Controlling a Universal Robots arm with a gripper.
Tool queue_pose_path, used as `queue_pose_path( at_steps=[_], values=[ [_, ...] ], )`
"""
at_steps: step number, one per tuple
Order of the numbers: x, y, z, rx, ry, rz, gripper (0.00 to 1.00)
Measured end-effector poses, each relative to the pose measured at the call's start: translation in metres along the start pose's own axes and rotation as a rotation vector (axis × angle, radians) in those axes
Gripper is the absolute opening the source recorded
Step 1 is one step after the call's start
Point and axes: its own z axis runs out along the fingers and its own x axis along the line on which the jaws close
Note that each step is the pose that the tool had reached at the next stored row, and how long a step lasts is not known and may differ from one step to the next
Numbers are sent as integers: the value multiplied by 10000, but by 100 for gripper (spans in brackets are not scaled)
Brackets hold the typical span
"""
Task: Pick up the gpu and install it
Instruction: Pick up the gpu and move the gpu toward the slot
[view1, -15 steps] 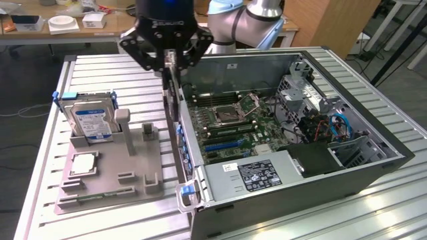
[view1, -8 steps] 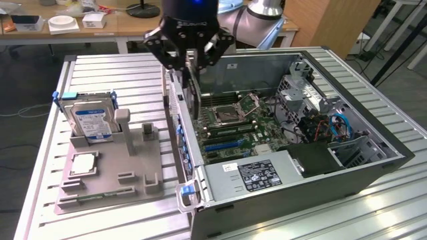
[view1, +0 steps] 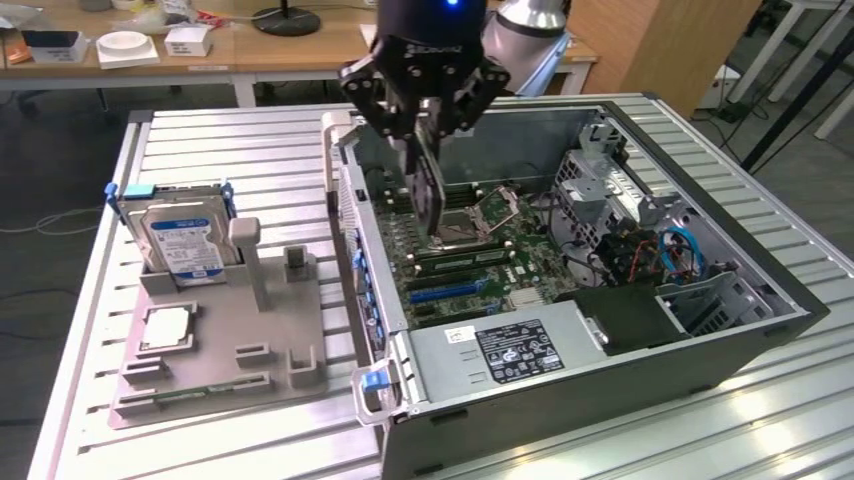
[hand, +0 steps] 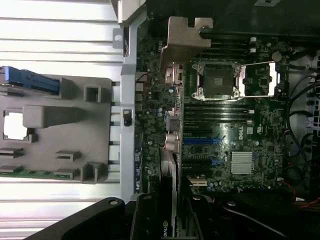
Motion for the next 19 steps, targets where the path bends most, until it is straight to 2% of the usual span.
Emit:
queue_pose_path(
  at_steps=[19],
  values=[
    [-837,4,87,-2,2,-108,26]
  ],
)
